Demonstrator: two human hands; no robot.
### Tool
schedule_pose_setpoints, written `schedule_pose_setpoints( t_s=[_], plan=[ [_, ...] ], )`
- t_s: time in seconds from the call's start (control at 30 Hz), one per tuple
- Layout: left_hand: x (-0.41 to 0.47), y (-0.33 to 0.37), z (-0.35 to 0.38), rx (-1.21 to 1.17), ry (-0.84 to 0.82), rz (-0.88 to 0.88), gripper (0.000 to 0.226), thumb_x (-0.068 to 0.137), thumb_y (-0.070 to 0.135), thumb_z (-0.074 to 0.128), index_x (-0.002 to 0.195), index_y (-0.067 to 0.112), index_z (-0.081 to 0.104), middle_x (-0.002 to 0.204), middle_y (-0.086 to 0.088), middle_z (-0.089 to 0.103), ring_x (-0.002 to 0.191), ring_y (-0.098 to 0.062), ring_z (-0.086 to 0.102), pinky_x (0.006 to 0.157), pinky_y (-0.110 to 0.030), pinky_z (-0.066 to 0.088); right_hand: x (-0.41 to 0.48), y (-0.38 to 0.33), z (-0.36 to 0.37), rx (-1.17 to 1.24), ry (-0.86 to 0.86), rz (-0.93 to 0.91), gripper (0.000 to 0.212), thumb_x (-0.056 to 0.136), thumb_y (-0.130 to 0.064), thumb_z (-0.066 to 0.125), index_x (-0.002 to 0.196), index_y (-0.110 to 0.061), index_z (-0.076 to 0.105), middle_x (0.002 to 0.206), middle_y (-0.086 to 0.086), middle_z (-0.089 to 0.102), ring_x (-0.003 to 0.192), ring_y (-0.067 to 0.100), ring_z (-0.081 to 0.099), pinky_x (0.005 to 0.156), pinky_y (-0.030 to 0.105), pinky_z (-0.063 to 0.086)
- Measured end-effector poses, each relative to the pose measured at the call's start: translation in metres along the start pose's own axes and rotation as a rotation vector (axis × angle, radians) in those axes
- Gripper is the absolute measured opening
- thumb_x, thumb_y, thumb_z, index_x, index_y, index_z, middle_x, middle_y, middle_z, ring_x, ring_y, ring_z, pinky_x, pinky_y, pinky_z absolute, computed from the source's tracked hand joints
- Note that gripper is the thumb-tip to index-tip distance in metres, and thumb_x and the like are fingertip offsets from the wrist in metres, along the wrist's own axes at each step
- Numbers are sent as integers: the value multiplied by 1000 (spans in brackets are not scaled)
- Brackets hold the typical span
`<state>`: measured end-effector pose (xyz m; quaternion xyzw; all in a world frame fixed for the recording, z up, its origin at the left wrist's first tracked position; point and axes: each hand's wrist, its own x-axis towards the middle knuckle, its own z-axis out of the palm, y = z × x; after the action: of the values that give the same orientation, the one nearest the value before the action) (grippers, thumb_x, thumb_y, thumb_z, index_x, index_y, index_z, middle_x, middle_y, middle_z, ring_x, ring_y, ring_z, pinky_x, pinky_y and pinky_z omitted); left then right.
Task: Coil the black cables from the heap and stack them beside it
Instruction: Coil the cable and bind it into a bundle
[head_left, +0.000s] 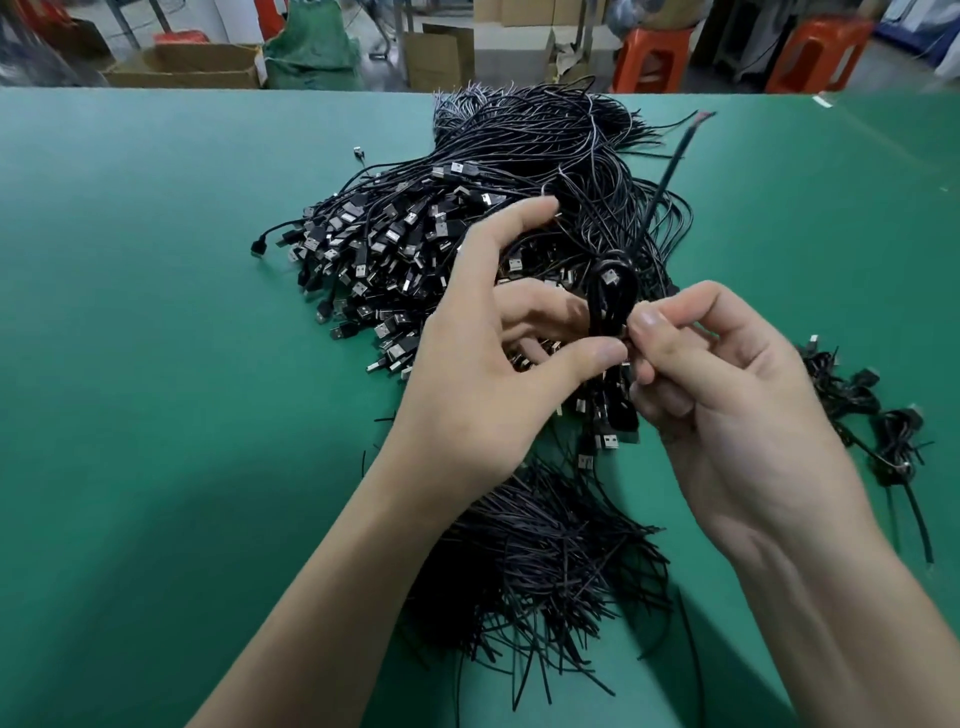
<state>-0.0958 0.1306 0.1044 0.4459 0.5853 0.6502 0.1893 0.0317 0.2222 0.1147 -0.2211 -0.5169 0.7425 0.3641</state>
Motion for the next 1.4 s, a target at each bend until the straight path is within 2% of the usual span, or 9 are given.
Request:
schedule_pose_setpoints(
  t_s=[0.13, 0.3, 0.63, 0.73, 0.8, 0.97, 1.17, 1.27, 1.4],
  plan=[
    [-1, 3, 4, 297, 34, 186, 38, 87, 11, 81, 123, 20, 72, 101, 13, 75, 99, -4, 69, 88, -19, 51, 3, 3, 3, 176, 34, 157, 12, 79, -14, 69, 68, -18, 65, 57, -1, 50, 44, 4, 34, 42, 14, 32],
    [-3, -3, 5, 490, 53, 385, 15, 94, 11, 77, 108, 16, 76, 97, 4, 69, 95, -18, 64, 82, -39, 52, 6, 2, 5, 362, 96, 253, 28, 80, -5, 62, 55, -17, 67, 57, 0, 49, 41, 1, 33, 35, 12, 27],
    [-5, -3, 5, 98, -48, 71, 20, 101, 21, 63, 94, 15, 81, 72, -1, 72, 58, -13, 59, 51, -30, 46, 6, 6, 0, 222, 153, 149, 16, 82, -13, 70, 69, -19, 64, 66, -2, 56, 48, 3, 39, 40, 13, 33],
    [-3, -3, 9, -47, -42, -61, 7, 91, 12, 79, 93, 19, 77, 78, 3, 74, 67, -2, 63, 61, -18, 47, 5, 7, 0, 186, 175, 129, 20, 89, -10, 69, 72, -18, 63, 59, -3, 53, 44, 3, 38, 40, 13, 33],
    [-1, -7, 10, -96, -26, -124, 36, 86, 6, 82, 112, 26, 68, 90, 7, 75, 81, -3, 69, 70, -23, 51, 5, 8, 1, 183, 174, 107, 22, 92, -8, 67, 73, -17, 61, 59, -3, 53, 44, 4, 36, 41, 14, 32],
    [-1, -9, 11, 118, -3, 20, 57, 87, 8, 79, 137, 29, 61, 94, 15, 70, 80, -7, 62, 70, -22, 43, 5, 6, 4, 253, 115, 155, 22, 83, -8, 66, 64, -18, 64, 58, -2, 51, 43, 3, 34, 38, 14, 30],
    [-2, -8, 5, 444, -1, 388, 40, 89, -2, 75, 112, 30, 77, 102, 7, 64, 104, -18, 59, 93, -31, 47, 6, 6, 5, 337, 160, 254, 32, 96, 1, 50, 68, -12, 59, 58, -2, 51, 40, 3, 34, 33, 14, 28],
    [-2, -8, 2, 429, -25, 336, 40, 90, 0, 74, 112, 32, 77, 81, 0, 56, 78, -17, 54, 72, -23, 43, 6, 8, 5, 311, 170, 238, 34, 97, 1, 48, 68, -13, 58, 56, -5, 50, 41, 3, 34, 33, 14, 28],
    [-4, -5, 0, 187, -148, 155, 30, 97, 7, 58, 110, 24, 79, 79, -3, 72, 69, -33, 62, 63, -47, 53, 3, 9, 3, 222, 142, 205, 31, 91, -4, 60, 65, -20, 66, 62, -5, 60, 48, 4, 45, 40, 14, 36]
  ],
)
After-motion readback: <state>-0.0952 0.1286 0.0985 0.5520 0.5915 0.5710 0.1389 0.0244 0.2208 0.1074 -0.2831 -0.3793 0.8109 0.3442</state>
